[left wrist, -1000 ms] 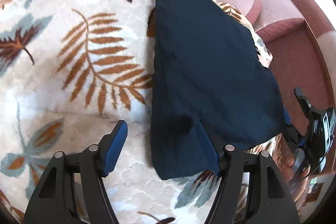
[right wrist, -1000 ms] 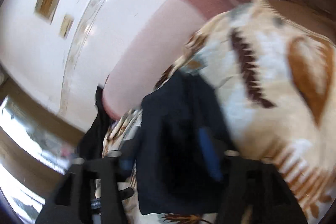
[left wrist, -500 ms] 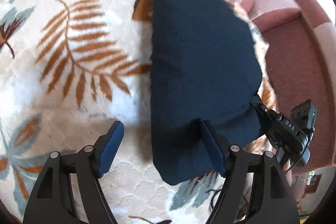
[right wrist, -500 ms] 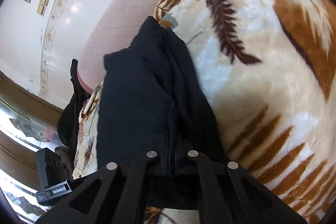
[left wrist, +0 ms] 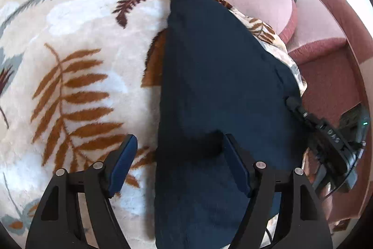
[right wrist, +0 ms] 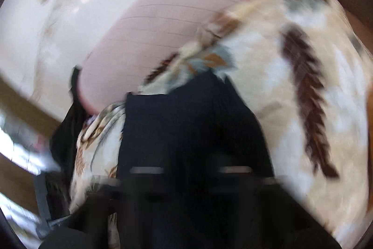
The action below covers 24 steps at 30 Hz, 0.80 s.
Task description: Fold large clothes
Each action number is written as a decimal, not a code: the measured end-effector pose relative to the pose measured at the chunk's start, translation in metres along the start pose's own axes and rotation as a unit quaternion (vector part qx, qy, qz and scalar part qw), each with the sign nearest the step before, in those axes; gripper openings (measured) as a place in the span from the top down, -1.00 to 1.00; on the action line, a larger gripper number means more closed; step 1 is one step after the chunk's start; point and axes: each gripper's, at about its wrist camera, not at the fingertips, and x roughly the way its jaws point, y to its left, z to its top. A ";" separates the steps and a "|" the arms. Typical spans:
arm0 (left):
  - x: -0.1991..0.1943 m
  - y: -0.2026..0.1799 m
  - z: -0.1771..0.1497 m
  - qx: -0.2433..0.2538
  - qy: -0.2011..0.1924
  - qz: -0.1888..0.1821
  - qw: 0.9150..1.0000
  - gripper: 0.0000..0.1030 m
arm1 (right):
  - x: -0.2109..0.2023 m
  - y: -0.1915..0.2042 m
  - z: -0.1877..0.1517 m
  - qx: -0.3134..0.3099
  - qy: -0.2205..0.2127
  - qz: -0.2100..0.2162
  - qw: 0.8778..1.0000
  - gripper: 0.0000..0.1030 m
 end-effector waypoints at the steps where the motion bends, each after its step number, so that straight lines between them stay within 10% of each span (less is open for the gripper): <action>1: 0.002 -0.002 0.000 0.007 -0.003 0.005 1.000 -0.45 | -0.003 -0.003 -0.004 -0.006 -0.013 -0.001 1.000 0.93; 6: 0.016 0.001 -0.003 0.007 0.006 0.009 1.000 -0.46 | 0.035 -0.052 -0.024 0.068 0.038 -0.028 0.997 0.91; 17: -0.004 -0.002 -0.018 0.016 -0.002 0.034 0.999 -0.46 | -0.047 -0.020 -0.052 0.034 -0.034 0.040 0.998 0.28; 24: -0.007 0.006 -0.051 0.022 0.021 0.019 0.999 -0.47 | -0.034 -0.033 -0.069 0.018 0.018 -0.027 0.999 0.29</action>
